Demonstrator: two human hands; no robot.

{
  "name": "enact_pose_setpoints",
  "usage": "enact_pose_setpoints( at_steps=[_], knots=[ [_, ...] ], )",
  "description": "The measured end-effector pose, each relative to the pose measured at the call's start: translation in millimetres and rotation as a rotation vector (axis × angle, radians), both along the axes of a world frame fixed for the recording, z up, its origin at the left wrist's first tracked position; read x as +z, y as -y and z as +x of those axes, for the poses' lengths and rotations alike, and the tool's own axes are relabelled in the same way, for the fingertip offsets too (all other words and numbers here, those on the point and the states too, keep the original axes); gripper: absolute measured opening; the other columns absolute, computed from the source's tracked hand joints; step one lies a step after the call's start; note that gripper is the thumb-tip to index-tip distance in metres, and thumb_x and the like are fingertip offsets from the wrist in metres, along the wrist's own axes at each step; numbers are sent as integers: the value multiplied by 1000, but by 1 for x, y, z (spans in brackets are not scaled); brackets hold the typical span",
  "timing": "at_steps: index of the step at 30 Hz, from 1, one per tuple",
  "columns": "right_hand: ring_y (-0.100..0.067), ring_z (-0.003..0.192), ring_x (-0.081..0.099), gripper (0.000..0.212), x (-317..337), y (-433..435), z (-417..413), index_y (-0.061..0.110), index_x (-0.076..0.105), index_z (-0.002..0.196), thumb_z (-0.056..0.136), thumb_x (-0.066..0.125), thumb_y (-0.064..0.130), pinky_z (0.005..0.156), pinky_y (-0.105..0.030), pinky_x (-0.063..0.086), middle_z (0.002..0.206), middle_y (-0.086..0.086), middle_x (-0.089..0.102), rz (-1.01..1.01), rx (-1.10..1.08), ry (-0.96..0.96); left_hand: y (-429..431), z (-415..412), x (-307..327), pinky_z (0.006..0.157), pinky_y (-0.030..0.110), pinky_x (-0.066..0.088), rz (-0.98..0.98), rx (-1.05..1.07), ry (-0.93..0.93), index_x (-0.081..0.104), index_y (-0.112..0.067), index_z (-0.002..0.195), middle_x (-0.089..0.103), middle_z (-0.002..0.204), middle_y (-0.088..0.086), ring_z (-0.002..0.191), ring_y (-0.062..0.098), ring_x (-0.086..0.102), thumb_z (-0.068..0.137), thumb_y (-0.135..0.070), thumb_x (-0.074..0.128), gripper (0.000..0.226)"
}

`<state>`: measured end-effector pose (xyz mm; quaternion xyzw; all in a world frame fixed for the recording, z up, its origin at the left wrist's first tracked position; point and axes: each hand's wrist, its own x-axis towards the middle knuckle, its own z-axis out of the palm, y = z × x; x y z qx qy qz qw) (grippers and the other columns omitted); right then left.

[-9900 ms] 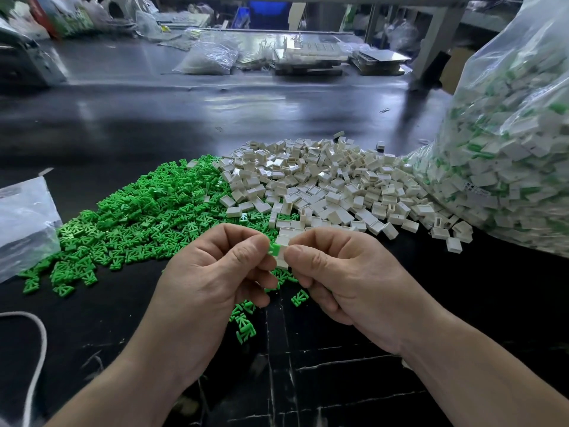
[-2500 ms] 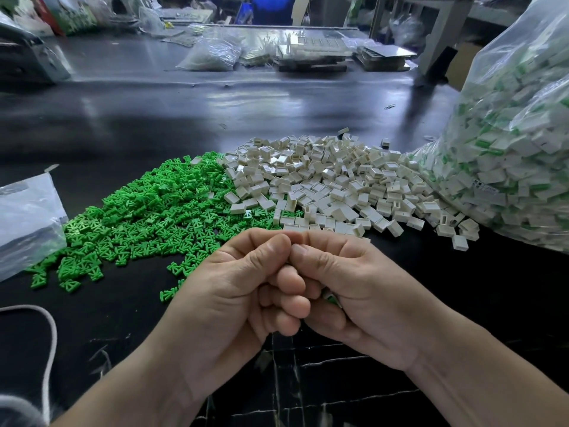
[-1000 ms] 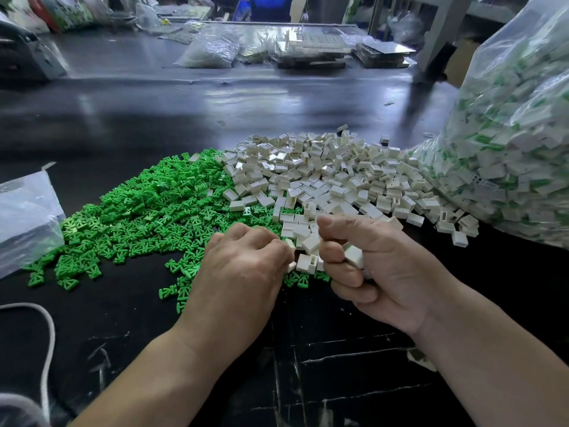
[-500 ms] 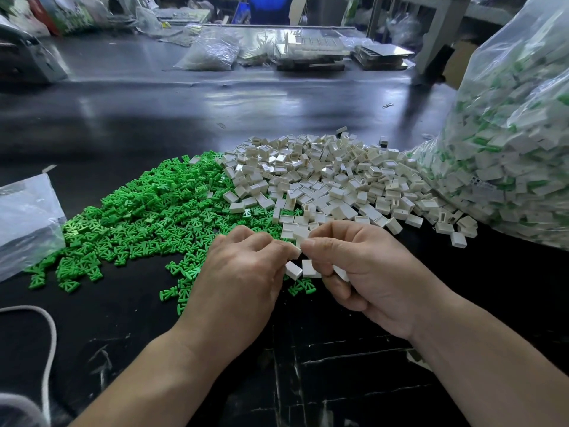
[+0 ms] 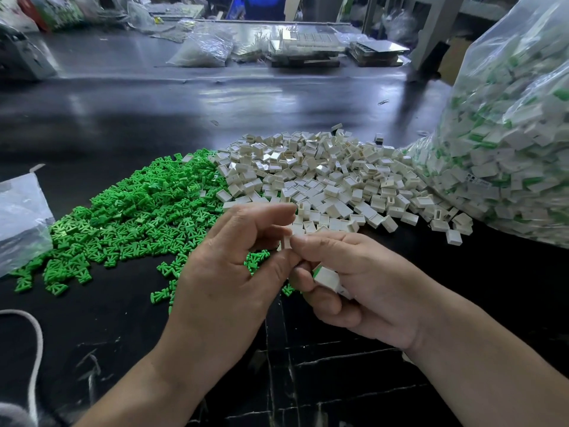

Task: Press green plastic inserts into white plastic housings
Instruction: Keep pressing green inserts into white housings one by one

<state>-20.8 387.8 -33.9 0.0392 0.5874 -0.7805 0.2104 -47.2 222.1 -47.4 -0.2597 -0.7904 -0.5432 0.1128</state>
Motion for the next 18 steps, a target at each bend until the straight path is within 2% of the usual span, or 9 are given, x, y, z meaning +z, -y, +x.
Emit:
enact_pose_setpoints(
  at_steps=[3,5,10,13,16,18],
  knots=[
    [-10,46,39,20,0,-2,0,15,64,76,89,63,30,36,-17,22,70,-4,52,-15,-4,-5,0,2,4,83,3,40,-131,41,-80,66,-28,114,64,108,-18,102,-3,60,80,-22,74,36],
    [-10,45,41,21,-2,-1,-1,15,62,74,93,64,25,35,-17,23,69,-4,52,-9,-7,-2,1,4,5,86,3,38,-174,52,-78,67,-31,113,63,107,-21,104,-4,58,79,-27,73,35],
    [-10,46,42,21,-3,1,0,15,61,73,89,64,29,34,-16,26,70,-4,53,-16,15,-31,1,8,6,87,1,36,-193,78,-123,65,-31,115,63,106,-18,103,-7,56,74,-22,79,44],
    [-9,44,44,20,-3,0,-1,13,60,78,93,64,24,34,-16,27,68,-3,56,-47,-24,-35,4,7,10,84,1,37,-197,74,-140,61,-30,118,62,101,-18,99,-6,56,77,-37,77,45],
    [-6,42,47,15,-1,-5,-3,12,57,84,87,67,22,32,-15,31,79,-7,64,-174,-66,-23,19,-2,12,71,10,43,-355,129,-162,62,-32,115,59,93,-24,88,-4,57,84,-51,58,37],
    [-6,41,48,14,0,-10,-4,15,59,81,79,71,21,31,-14,31,84,-9,66,-254,-86,-11,31,-10,11,69,24,46,-515,184,-127,66,-31,108,58,90,-22,80,-1,55,89,-53,55,31]
  ],
)
